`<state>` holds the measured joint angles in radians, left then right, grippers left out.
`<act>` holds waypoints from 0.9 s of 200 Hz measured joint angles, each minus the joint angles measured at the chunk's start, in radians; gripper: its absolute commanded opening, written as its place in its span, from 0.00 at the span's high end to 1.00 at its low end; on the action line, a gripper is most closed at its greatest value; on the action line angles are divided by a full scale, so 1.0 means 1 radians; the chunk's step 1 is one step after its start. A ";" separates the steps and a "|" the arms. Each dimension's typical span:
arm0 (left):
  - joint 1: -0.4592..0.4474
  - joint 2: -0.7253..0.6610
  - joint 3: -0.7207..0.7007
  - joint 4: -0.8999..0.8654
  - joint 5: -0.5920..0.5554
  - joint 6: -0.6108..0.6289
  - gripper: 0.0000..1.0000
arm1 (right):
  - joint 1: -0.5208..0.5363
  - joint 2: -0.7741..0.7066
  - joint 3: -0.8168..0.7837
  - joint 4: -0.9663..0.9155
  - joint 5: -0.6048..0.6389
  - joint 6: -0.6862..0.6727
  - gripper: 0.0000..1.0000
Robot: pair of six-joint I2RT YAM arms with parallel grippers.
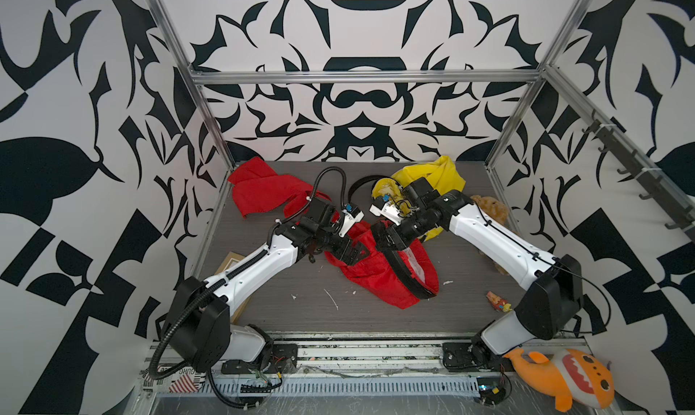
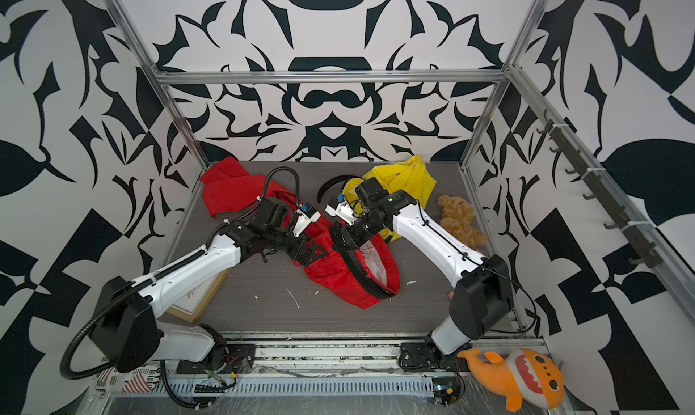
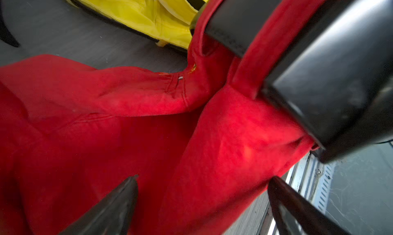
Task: Remove the belt from the trousers
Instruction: Adjust the trousers at the center of the board.
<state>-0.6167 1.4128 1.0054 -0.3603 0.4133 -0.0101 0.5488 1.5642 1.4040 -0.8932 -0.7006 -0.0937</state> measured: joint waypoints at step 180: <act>-0.011 0.080 0.129 -0.134 -0.049 -0.188 1.00 | 0.447 -0.269 -0.335 0.072 0.907 0.507 0.01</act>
<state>-0.6277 1.4933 1.1339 -0.4946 0.3645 -0.1986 0.9958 1.2949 1.0687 -0.8207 0.2066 0.4137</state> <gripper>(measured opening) 0.055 0.989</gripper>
